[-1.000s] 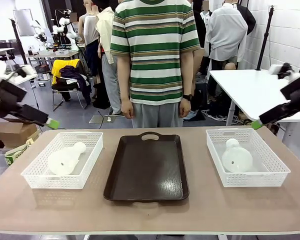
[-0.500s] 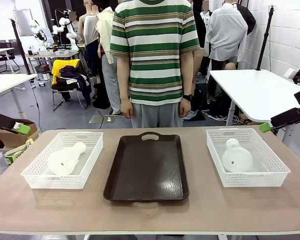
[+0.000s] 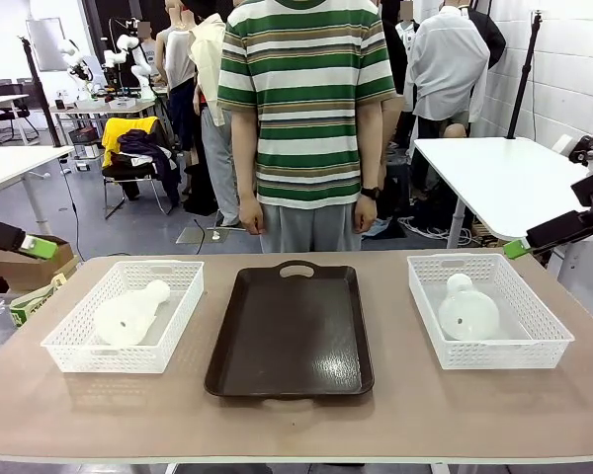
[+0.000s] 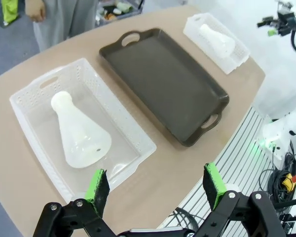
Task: Prepare the laboratory tools.
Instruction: Pick up the Big flask that the person points to.
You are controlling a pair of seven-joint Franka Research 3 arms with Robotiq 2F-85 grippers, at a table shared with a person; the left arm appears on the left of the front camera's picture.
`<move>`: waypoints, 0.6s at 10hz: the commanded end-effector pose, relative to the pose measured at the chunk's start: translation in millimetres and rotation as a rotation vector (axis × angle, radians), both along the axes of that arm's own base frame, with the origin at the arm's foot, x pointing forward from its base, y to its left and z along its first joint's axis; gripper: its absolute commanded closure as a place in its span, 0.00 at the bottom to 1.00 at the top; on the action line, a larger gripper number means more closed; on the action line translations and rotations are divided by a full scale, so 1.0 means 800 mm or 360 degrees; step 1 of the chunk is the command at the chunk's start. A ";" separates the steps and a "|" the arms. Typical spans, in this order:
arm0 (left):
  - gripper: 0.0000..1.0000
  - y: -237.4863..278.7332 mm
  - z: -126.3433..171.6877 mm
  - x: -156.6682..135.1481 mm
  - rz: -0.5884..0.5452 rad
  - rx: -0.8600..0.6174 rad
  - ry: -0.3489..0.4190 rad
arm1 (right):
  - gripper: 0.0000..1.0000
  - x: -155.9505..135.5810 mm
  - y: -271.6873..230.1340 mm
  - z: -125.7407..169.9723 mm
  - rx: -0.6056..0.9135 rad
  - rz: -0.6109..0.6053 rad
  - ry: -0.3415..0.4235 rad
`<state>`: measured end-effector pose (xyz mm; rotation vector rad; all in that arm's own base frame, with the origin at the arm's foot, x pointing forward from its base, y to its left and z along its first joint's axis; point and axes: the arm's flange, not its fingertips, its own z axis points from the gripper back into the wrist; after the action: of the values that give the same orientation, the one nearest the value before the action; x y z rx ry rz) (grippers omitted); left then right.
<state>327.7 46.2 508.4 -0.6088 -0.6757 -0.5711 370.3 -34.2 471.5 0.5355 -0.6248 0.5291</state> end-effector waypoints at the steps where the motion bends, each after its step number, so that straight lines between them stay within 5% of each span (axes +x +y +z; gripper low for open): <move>1: 0.00 0.001 -0.004 0.001 0.0007 0.0053 0.0025 | 0.00 -0.003 -0.004 -0.003 -0.0010 -0.0009 0.0011; 6: 0.00 0.001 -0.004 0.001 0.0007 0.0053 0.0025 | 0.00 -0.003 -0.004 -0.003 -0.0010 -0.0009 0.0011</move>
<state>327.6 45.3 505.6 -0.5680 -0.6460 -0.5575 366.7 -37.9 473.7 0.5099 -0.6106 0.5076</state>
